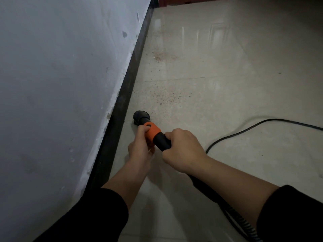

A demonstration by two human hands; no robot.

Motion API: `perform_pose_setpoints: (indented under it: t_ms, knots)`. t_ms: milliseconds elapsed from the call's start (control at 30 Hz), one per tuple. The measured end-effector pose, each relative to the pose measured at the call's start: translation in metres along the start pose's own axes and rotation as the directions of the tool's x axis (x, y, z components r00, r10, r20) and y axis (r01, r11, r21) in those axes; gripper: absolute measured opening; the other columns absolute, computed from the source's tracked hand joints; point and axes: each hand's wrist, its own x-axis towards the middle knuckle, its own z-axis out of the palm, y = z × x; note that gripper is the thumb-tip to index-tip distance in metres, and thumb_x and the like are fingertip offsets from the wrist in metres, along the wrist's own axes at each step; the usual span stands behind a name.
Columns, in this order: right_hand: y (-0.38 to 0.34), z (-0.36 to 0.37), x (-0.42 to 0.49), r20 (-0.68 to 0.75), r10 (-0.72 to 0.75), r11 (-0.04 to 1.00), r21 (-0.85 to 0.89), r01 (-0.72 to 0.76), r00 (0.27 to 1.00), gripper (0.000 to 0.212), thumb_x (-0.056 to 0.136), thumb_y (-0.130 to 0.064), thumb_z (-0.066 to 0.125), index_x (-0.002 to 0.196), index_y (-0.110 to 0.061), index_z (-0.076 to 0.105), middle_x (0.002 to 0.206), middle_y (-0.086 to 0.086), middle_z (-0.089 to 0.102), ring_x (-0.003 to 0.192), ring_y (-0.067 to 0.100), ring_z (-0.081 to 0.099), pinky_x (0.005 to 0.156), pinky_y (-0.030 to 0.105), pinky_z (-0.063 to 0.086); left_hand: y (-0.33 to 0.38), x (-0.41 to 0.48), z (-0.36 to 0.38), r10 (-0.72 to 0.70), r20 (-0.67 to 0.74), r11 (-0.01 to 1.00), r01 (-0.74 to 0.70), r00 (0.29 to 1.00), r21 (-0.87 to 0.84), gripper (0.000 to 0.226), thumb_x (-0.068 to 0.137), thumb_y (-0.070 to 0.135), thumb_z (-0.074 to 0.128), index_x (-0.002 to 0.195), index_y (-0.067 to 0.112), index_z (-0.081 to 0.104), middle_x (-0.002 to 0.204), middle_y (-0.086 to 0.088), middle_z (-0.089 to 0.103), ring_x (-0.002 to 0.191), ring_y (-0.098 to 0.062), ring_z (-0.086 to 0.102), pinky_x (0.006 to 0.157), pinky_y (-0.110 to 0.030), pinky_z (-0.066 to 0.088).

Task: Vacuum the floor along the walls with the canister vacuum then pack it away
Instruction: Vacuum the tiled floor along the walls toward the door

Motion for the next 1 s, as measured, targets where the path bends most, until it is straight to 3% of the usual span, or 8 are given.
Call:
perform_pose_setpoints:
  t_ms: [233,467,667,800,1000]
  knots:
    - [0.011,-0.018,-0.012,-0.032,0.062,0.998,0.022,-0.062,0.998,0.006,0.074,-0.01,0.065,0.079,-0.012,0.063,0.062,0.002,0.053,0.059,0.019,0.053,0.05,0.024,0.039,-0.007,-0.013,0.021,-0.022,0.013,1.0,0.022,1.0,-0.001,0.037,0.079,0.034,0.069,0.108,0.011,0.066,0.103,-0.006,0.07,0.096,-0.019,0.065,0.072,-0.029,0.05]
    - [0.025,-0.03,-0.023,-0.07,0.113,0.994,0.003,-0.113,0.991,0.008,0.071,-0.009,0.068,0.077,-0.013,0.065,0.065,0.005,0.059,0.067,0.025,0.061,0.054,0.027,0.042,-0.012,-0.03,0.039,-0.035,0.048,0.999,0.034,0.998,0.023,0.022,0.08,0.032,0.07,0.091,0.013,0.066,0.089,-0.003,0.07,0.083,-0.016,0.064,0.071,-0.028,0.048]
    - [0.037,-0.039,-0.034,-0.064,0.135,0.991,0.006,-0.135,0.989,0.012,0.068,-0.008,0.072,0.077,-0.013,0.066,0.06,0.002,0.056,0.057,0.019,0.056,0.054,0.029,0.044,-0.02,-0.044,0.047,-0.044,0.088,0.998,0.04,0.995,0.055,0.021,0.08,0.033,0.072,0.086,0.014,0.066,0.083,-0.002,0.068,0.081,-0.015,0.062,0.07,-0.028,0.047]
    - [0.038,-0.04,-0.04,-0.066,0.133,0.991,-0.001,-0.133,0.989,0.013,0.069,-0.008,0.073,0.076,-0.015,0.064,0.057,0.0,0.054,0.053,0.015,0.052,0.048,0.023,0.038,-0.019,-0.049,0.048,-0.067,0.102,0.996,0.06,0.993,0.063,0.023,0.079,0.033,0.072,0.088,0.013,0.066,0.084,-0.003,0.068,0.079,-0.015,0.061,0.069,-0.028,0.047]
    - [0.039,-0.04,-0.043,-0.068,0.134,0.991,-0.004,-0.134,0.989,0.015,0.068,-0.008,0.073,0.072,-0.016,0.061,0.058,0.0,0.054,0.054,0.016,0.052,0.049,0.024,0.039,-0.02,-0.053,0.046,-0.071,0.115,0.995,0.063,0.991,0.075,0.022,0.08,0.033,0.072,0.087,0.013,0.066,0.085,-0.003,0.068,0.078,-0.015,0.061,0.069,-0.028,0.047]
